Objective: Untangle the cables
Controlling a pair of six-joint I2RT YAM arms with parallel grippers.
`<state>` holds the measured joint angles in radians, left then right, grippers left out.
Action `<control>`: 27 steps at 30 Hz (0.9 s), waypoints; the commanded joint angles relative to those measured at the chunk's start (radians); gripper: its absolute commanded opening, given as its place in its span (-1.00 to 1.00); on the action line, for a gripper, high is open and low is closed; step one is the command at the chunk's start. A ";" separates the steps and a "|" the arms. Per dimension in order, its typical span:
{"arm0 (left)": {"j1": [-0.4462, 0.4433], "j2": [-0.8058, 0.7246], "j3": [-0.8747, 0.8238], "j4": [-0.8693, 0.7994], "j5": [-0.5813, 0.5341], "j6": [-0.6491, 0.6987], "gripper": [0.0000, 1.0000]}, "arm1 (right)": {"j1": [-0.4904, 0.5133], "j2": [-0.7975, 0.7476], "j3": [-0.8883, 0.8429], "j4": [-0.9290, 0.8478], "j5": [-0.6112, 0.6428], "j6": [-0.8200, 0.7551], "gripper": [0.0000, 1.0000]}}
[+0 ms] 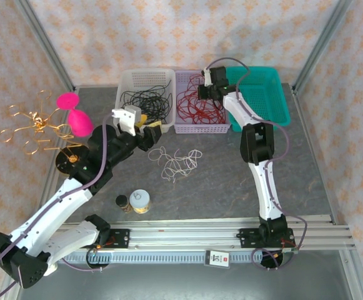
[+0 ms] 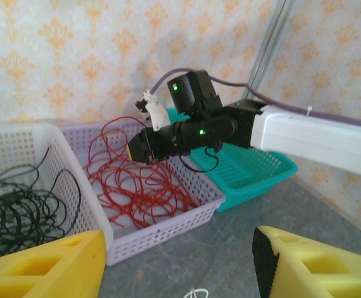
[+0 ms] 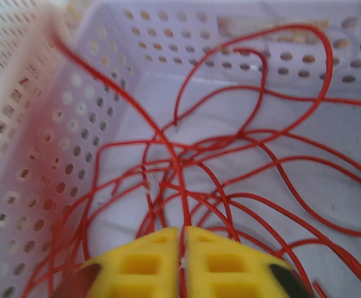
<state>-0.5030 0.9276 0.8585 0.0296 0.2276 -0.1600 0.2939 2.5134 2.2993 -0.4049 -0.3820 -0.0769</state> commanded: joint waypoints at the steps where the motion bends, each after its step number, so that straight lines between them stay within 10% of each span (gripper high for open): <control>1: 0.001 -0.007 -0.038 0.010 0.009 -0.036 0.28 | 0.007 -0.022 -0.006 -0.030 0.057 -0.012 -0.41; 12: 0.001 0.019 -0.120 0.005 -0.080 -0.112 0.29 | 0.027 -0.314 -0.132 -0.096 0.072 -0.025 0.41; 27: 0.037 0.276 -0.167 -0.063 -0.324 -0.272 0.18 | 0.140 -0.998 -1.127 0.216 0.018 0.099 0.25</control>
<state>-0.4938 1.1233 0.6952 -0.0090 -0.0128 -0.3790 0.4019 1.6257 1.4181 -0.3431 -0.3279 -0.0589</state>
